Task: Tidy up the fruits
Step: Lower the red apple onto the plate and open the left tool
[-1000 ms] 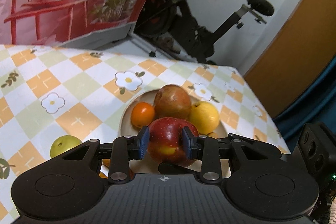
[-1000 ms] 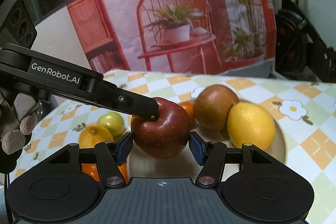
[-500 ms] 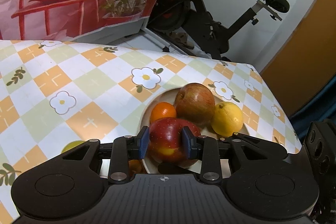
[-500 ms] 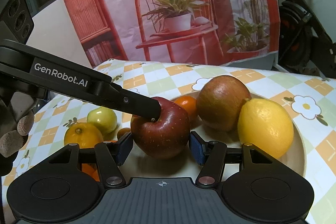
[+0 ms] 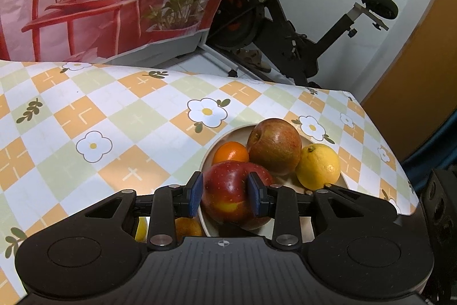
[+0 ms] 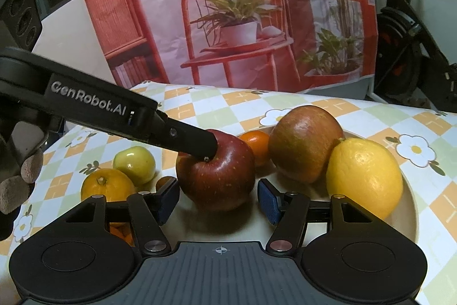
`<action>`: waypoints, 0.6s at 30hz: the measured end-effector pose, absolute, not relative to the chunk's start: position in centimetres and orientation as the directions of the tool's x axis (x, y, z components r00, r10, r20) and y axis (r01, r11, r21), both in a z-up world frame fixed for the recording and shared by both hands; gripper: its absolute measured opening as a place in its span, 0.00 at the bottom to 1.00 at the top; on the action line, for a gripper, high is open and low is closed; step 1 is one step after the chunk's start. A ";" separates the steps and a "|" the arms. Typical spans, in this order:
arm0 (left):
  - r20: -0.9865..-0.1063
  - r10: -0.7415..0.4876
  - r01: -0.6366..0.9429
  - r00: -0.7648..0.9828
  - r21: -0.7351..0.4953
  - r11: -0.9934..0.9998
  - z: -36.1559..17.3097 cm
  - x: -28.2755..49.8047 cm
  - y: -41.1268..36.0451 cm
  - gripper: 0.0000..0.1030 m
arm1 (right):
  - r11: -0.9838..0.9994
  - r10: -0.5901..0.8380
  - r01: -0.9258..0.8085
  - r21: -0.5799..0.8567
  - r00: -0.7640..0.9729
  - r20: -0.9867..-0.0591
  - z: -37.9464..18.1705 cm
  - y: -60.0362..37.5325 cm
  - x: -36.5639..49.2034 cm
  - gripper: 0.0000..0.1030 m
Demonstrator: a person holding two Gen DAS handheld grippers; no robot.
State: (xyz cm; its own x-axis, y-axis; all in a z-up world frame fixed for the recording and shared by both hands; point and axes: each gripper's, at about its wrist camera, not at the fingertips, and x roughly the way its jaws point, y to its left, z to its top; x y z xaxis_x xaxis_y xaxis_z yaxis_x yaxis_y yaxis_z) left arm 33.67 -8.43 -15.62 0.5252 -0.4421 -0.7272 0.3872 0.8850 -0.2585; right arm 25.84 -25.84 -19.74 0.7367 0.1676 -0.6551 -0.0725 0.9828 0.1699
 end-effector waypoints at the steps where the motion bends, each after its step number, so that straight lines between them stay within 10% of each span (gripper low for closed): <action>1: -0.727 -0.442 0.386 0.526 -0.259 0.885 -15.6 33.7 -8.4 0.35 | 0.983 0.164 -0.068 0.170 0.736 -0.656 -19.7 -25.9 25.6 0.55; 18: -0.711 -0.402 0.368 0.577 -0.213 0.905 -14.8 32.1 -9.0 0.35 | 0.985 0.085 0.018 0.173 0.820 -0.565 -18.3 -25.7 16.8 0.55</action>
State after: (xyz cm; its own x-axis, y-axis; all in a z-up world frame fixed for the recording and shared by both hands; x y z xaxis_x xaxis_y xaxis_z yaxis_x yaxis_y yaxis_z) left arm 32.14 -8.98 -14.75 0.5775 -0.4021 -0.7105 0.3677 0.9051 -0.2134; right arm 16.79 -25.65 -18.35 0.8204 0.0849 -0.5654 0.0175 0.9847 0.1732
